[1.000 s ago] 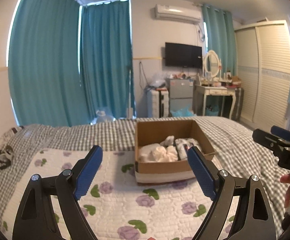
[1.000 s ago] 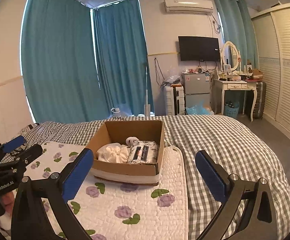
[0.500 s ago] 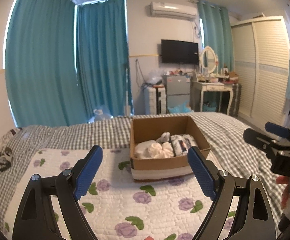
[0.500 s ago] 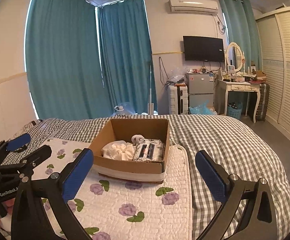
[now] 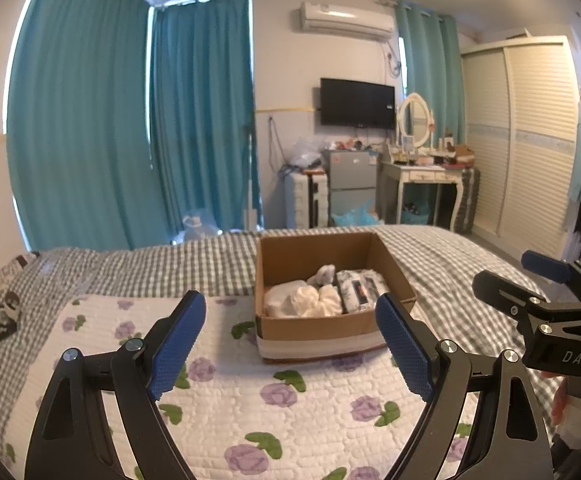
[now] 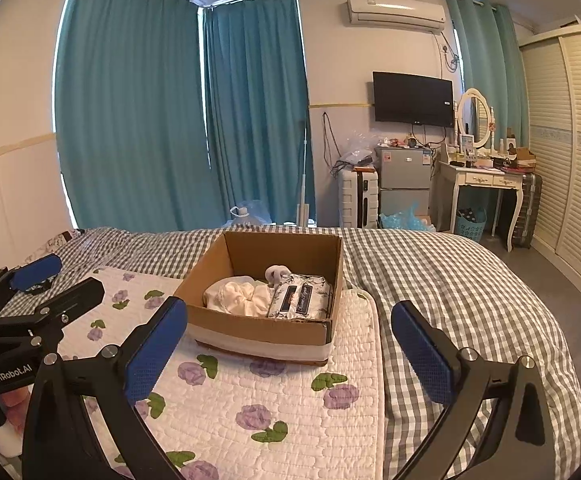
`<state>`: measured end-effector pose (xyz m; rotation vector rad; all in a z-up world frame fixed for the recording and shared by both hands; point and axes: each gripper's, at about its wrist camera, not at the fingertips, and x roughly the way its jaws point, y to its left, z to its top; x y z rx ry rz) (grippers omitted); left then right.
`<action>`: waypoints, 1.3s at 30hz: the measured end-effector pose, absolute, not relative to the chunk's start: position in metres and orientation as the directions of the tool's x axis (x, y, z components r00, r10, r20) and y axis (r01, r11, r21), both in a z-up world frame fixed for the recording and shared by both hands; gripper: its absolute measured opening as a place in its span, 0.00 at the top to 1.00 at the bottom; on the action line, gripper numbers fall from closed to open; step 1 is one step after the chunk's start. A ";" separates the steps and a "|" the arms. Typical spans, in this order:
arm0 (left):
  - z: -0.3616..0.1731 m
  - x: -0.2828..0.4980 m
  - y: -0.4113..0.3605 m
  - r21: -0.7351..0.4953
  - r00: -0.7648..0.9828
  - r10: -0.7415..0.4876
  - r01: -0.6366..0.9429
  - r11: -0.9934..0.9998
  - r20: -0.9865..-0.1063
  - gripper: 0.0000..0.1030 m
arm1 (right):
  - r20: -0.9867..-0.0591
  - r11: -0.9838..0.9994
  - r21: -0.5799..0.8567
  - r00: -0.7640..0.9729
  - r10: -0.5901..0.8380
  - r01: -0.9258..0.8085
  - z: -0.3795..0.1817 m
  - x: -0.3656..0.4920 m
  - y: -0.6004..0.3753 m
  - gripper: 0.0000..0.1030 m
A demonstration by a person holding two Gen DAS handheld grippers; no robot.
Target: Organize soft objects
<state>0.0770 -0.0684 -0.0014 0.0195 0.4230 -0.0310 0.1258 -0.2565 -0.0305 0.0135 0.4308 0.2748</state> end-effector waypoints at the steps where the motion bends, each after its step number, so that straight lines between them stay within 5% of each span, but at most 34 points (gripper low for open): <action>1: -0.001 0.077 -0.068 0.011 0.911 -0.027 0.035 0.999 -0.412 0.14 | -0.411 0.963 0.071 0.872 0.264 -0.258 -0.031 0.126 -0.257 0.01; 39: -0.008 0.072 -0.071 0.008 0.908 -0.021 0.027 1.000 -0.418 0.14 | -0.408 0.962 0.089 0.872 0.272 -0.259 -0.033 0.126 -0.251 0.01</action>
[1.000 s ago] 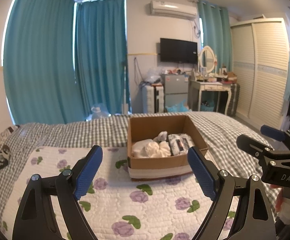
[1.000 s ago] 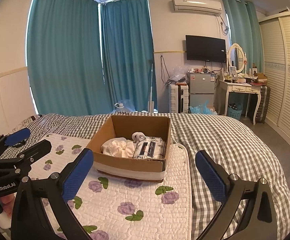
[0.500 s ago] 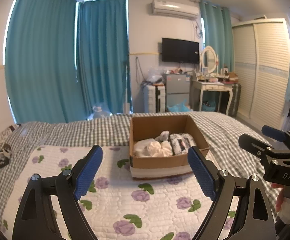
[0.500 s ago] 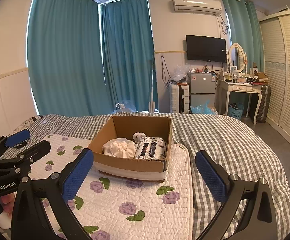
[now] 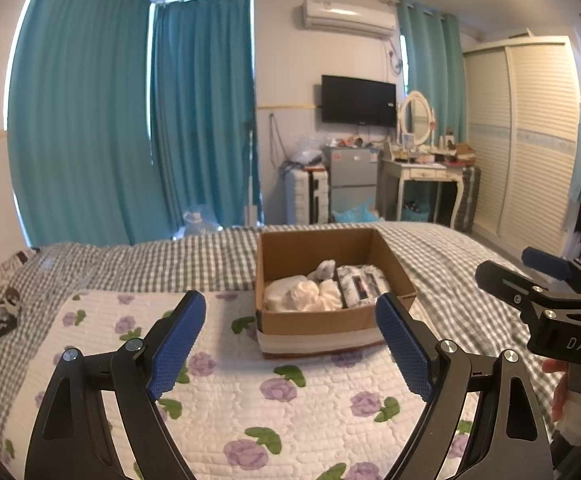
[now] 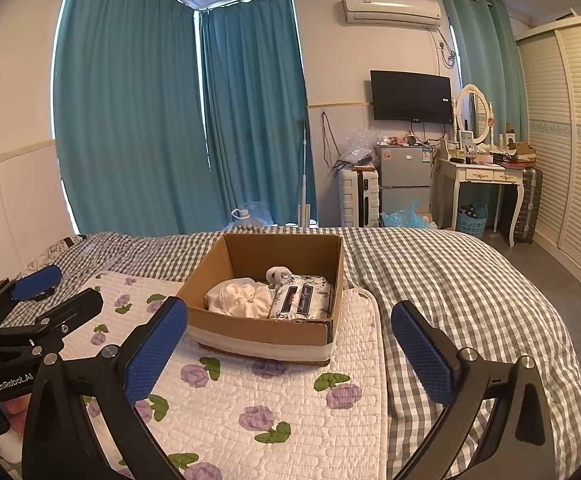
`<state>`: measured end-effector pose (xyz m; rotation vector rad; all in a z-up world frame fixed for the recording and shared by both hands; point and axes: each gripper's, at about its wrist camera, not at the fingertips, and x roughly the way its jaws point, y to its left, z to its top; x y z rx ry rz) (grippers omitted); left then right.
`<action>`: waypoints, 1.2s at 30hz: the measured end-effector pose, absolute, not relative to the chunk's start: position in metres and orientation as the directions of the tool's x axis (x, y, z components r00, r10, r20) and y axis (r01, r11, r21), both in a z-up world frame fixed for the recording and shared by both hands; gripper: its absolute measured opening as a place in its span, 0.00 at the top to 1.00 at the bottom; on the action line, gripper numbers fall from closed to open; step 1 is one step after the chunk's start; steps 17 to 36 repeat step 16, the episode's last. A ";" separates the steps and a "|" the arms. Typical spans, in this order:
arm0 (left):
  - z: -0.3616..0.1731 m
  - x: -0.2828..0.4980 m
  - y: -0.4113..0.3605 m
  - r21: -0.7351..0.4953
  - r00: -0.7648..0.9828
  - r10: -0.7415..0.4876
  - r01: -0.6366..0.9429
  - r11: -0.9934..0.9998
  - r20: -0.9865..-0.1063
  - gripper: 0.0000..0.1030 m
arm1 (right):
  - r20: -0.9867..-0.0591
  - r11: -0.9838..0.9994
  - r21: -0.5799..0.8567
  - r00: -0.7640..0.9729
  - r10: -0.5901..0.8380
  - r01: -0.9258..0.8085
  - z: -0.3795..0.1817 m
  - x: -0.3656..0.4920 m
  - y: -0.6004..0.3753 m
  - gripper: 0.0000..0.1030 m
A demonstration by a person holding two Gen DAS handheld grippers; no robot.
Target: Organize soft objects
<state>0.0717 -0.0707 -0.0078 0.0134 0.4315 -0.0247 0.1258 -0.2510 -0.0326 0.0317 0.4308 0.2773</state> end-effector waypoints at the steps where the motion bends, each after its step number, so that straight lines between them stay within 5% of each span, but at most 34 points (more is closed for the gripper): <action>1: -0.008 0.072 -0.071 0.008 0.908 -0.021 0.027 1.000 -0.417 0.14 | -0.407 0.962 0.089 0.872 0.272 -0.259 -0.033 0.125 -0.251 0.01; 36: -0.010 0.072 -0.072 0.022 0.909 -0.029 0.042 0.999 -0.416 0.14 | -0.410 0.964 0.095 0.872 0.265 -0.249 -0.032 0.123 -0.241 0.01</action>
